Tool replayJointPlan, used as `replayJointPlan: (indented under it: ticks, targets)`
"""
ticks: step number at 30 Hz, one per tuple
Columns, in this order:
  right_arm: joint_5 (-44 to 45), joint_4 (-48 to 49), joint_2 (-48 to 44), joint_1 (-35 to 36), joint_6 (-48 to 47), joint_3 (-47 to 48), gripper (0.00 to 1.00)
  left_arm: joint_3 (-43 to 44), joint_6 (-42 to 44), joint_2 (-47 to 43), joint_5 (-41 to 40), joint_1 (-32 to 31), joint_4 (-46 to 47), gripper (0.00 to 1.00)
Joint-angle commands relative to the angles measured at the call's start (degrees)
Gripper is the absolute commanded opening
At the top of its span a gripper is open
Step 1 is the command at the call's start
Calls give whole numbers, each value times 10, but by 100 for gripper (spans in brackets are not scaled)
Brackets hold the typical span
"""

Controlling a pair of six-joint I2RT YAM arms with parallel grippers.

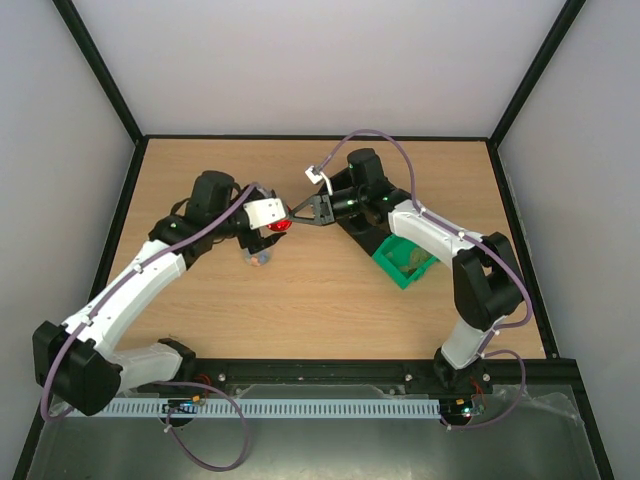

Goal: Pack the candies

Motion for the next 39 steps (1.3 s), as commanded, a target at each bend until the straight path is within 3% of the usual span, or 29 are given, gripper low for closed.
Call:
replayJointPlan:
  ticks: [1,5,17,20,21,23,26,31,39]
  targets:
    - [-23,-12,6,0,5,22,1,-1,27,3,8,-8,7,88]
    - [-24,-13,8,0,5,23,1,-11,38,3,-7,-23,18,84]
    - [-25,-20,16,0,4,27,3,-21,42,-4,-37,-32,30,57]
    - [-21,-27,17,-2,0,31,35,-14,24,-4,-28,-22,5,56]
    - [-16,-34,18,-3,-3,32,52,-10,13,-4,-19,-8,-9,56]
    - [-4,-39,16,-8,-6,32,67,1,-9,-1,16,26,-41,56]
    - [19,-51,11,-15,-19,26,78,29,-12,13,66,84,-109,57]
    - [93,-89,7,-15,-74,18,89,71,4,61,94,146,-214,58]
    - [148,-109,13,-15,-104,9,96,98,8,129,87,166,-270,58]
